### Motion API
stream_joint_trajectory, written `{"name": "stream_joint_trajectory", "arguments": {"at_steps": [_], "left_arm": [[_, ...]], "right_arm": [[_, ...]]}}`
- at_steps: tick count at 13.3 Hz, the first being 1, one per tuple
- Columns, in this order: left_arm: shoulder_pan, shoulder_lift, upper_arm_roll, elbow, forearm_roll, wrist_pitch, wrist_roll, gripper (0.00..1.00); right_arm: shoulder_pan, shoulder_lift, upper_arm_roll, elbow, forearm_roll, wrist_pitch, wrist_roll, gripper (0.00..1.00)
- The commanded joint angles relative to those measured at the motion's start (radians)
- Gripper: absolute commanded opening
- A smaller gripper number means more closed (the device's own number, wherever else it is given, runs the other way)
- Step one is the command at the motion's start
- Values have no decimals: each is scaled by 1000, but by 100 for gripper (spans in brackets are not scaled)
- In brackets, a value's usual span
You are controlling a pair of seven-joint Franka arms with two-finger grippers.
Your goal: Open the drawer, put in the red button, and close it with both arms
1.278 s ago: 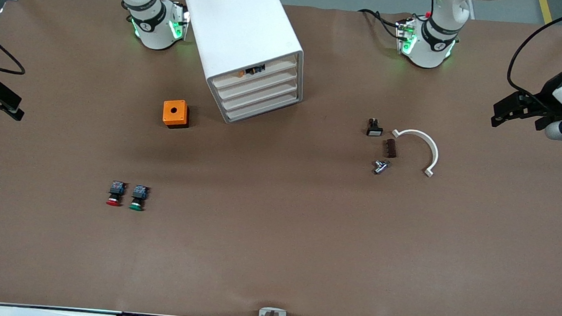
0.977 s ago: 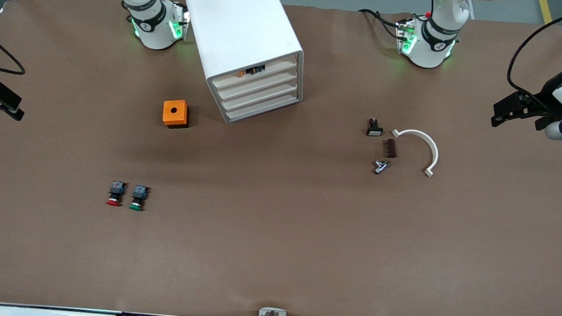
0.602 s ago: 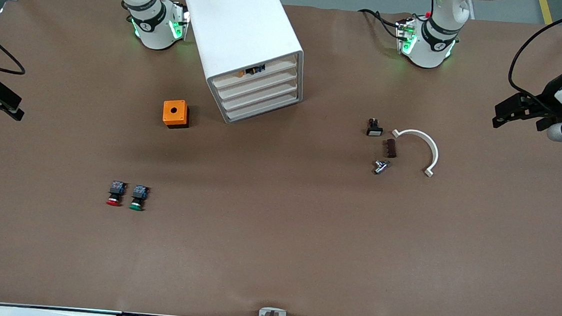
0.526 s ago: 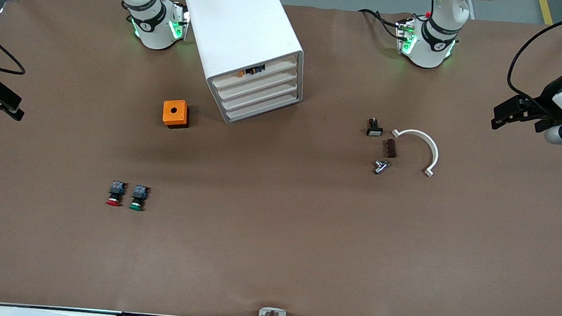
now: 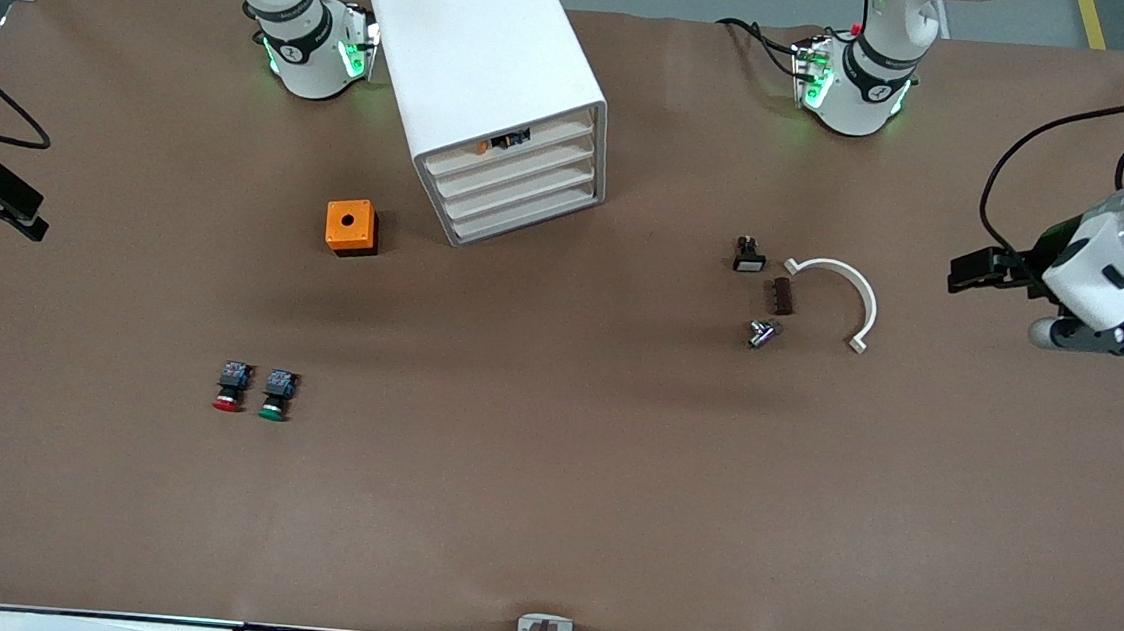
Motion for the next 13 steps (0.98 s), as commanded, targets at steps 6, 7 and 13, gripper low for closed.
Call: {"name": "stream_joint_trajectory", "arguments": {"at_steps": [6,7,13], "left_arm": [[-187,143,-4,86,3,-21,-419,99],[-230,169,-6,111,0,-24,-531,99],[-353,388,-4,269,-329,-24,-1030,99]], "right_arm": [[-15,-2,12,1,3,3,1,100],[-15,-2,12,0,3,3,1,100],[-15,-2,12,0,3,3,1,100]]}}
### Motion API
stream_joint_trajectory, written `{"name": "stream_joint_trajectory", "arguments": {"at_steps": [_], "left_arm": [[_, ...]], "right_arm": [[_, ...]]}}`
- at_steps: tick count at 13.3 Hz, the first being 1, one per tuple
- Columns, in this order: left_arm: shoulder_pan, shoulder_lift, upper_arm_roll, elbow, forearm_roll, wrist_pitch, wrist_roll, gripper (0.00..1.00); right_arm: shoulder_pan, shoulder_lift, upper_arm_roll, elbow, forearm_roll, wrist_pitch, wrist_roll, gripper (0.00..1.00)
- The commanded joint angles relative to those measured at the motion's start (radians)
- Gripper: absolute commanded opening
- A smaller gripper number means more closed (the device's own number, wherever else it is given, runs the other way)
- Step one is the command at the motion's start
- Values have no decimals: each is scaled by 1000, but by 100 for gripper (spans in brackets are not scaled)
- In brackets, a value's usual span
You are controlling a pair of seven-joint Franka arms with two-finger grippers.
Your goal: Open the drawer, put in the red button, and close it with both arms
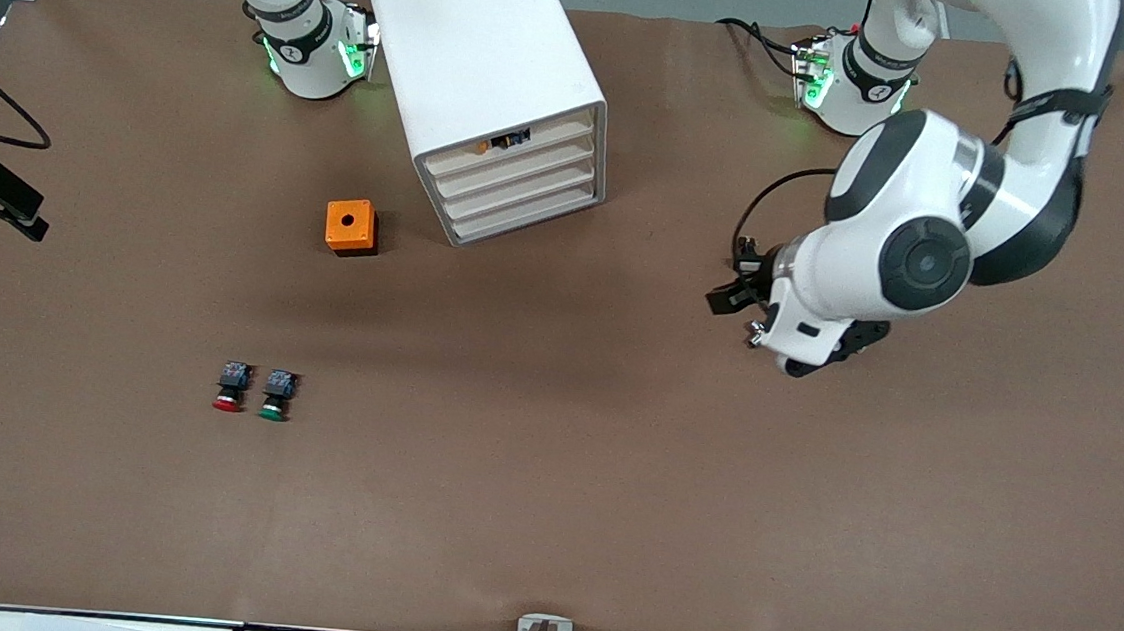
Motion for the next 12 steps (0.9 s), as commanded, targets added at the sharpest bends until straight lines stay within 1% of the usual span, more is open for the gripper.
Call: {"name": "stream_joint_trajectory", "arguments": {"at_steps": [1,3,5,7,9,10,12], "left_arm": [[-14,110,8,83,-120,-25,-189,99],[-23,174,0,96,-191,-23,-349,99],[-23,234,-7,99,-298,-23,-530,99],[-23,277,-52,106,-335,-23,-674,99],[-21,335,-90,107,-350,-26,-869,99],[-21,360,-101,106,-407,-28,-944,99],[-43,401,-110,107,-505,-51,-1018,99]], "right_arm": [[-15,-2,12,2,3,3,1,100],[-15,-2,12,0,3,3,1,100],[-15,-2,12,0,3,3,1,100],[-15,-2,12,0,3,3,1,100],[-15,-2,12,0,3,3,1,100],[-15,-2,12,0,3,3,1,100],[-15,-2,12,0,3,3,1,100]]}}
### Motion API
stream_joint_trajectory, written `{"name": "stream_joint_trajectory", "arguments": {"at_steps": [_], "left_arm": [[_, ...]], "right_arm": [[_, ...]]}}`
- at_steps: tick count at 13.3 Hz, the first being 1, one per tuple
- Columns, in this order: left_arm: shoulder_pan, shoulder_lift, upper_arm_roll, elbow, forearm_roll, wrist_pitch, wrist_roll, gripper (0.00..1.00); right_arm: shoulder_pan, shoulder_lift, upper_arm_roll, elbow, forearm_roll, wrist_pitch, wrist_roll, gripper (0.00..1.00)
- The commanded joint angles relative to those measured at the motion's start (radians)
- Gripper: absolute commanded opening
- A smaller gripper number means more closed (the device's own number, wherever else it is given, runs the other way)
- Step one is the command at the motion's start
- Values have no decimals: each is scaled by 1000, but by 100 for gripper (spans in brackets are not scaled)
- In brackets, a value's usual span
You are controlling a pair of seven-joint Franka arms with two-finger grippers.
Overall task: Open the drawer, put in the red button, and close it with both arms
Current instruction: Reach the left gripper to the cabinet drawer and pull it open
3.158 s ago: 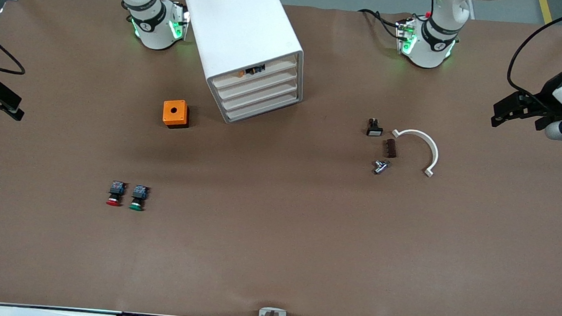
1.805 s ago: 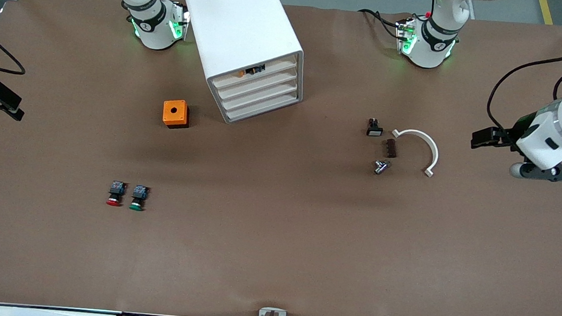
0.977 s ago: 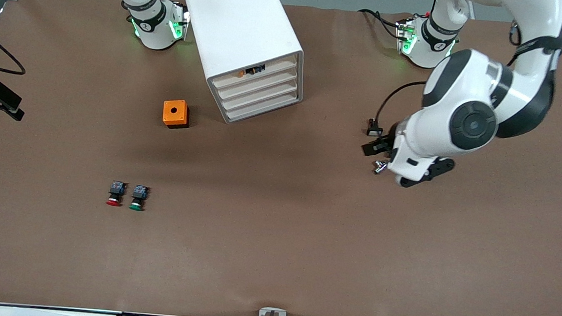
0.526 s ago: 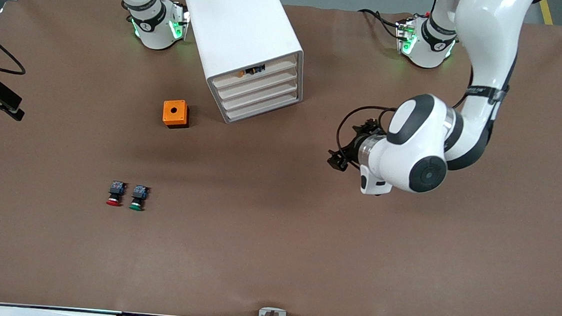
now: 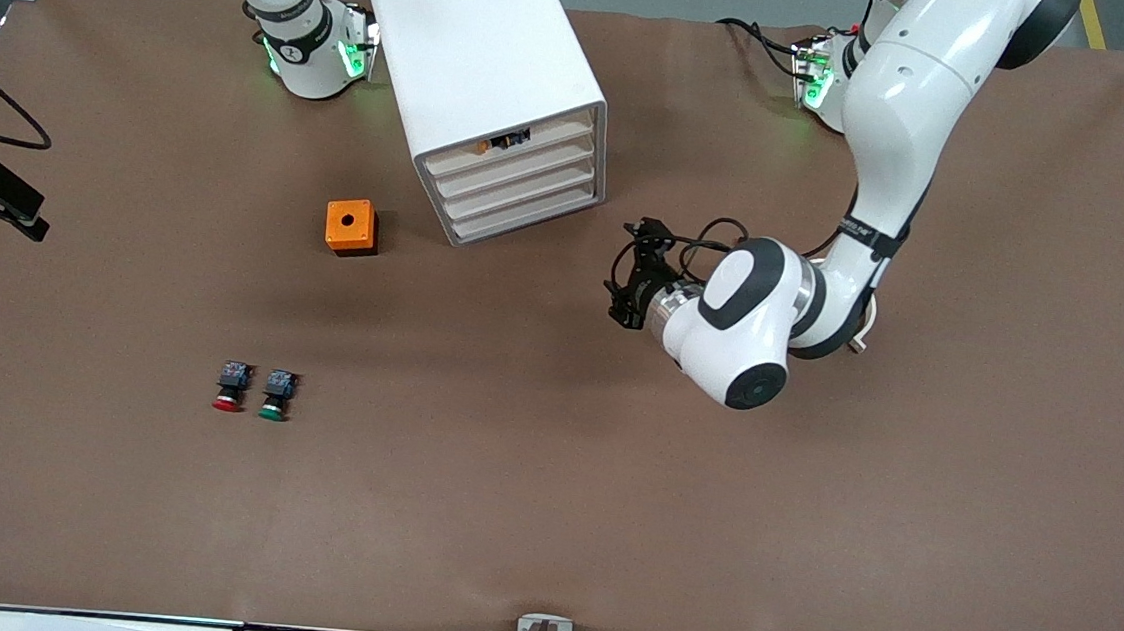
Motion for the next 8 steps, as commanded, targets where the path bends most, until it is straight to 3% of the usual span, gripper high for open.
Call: {"name": "stream_joint_trajectory", "arguments": {"at_steps": [1,5,8], "left_arm": [[-23,70,-7,38,-118,-61,-113,99],[-57,123,-7,38,-185,-100,-231,96],[-77,151,-5,38,-234,-167,-266,70]], "right_arm": [[-15,-2,12,1,2,3,1,100],[-15,-2,12,1,2,3,1,100],[-15,-2,12,1,3,3,1,100]]}}
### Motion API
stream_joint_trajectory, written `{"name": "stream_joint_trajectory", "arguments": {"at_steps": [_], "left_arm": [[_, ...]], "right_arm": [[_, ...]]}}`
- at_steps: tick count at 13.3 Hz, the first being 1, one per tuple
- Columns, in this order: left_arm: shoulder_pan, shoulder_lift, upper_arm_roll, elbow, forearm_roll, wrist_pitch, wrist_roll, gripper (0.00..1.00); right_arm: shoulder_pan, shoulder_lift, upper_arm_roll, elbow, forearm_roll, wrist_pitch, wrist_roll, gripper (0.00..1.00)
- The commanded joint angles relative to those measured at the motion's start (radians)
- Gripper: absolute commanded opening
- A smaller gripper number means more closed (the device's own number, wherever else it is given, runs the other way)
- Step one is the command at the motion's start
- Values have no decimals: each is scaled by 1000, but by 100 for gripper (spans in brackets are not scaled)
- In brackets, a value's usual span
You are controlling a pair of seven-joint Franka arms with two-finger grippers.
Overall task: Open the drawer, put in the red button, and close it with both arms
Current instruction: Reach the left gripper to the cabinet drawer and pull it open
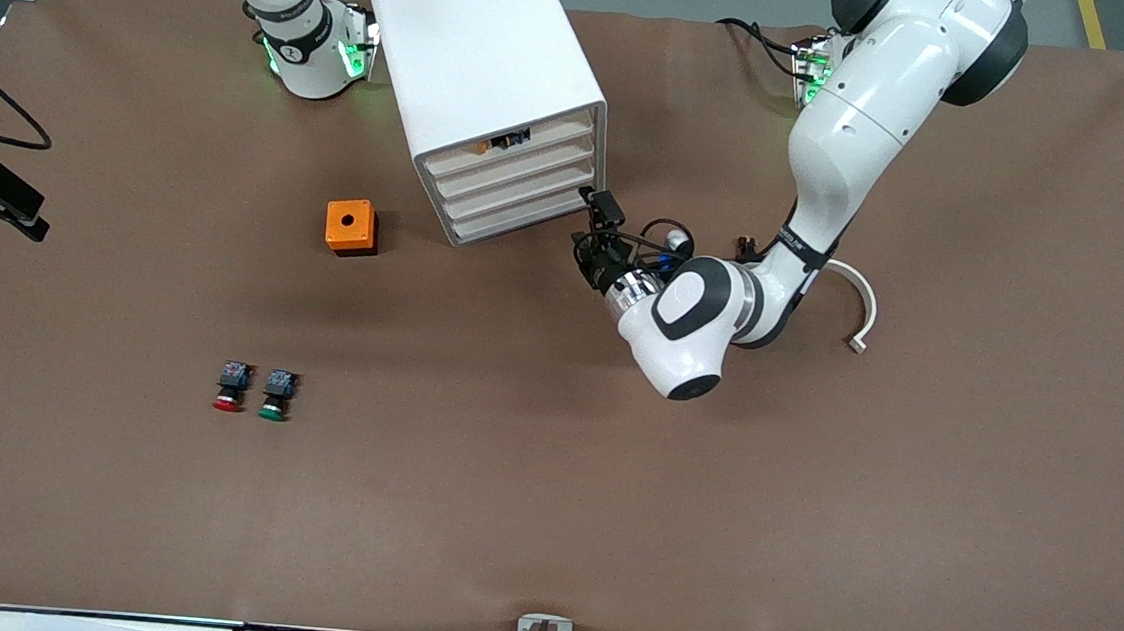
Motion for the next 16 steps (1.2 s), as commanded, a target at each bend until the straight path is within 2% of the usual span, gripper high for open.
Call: {"name": "stream_joint_trajectory", "arguments": {"at_steps": [1,10,14,16], "left_arm": [[-25,35,3,33,-41,-43,-35,65],[-102,62,6,30,-39,-70,-58,57],[-137,70,6,30,-36,-75,-55,43],[-157,75,9,30,-32,-74,-48,33]], "right_arm": [[-15,-2,12,1,3,1,1,100],[-15,-2,12,1,3,1,1,100],[-16,-2,12,0,3,-7,4,100],[-9,36,14,0,5,7,4,100]]}}
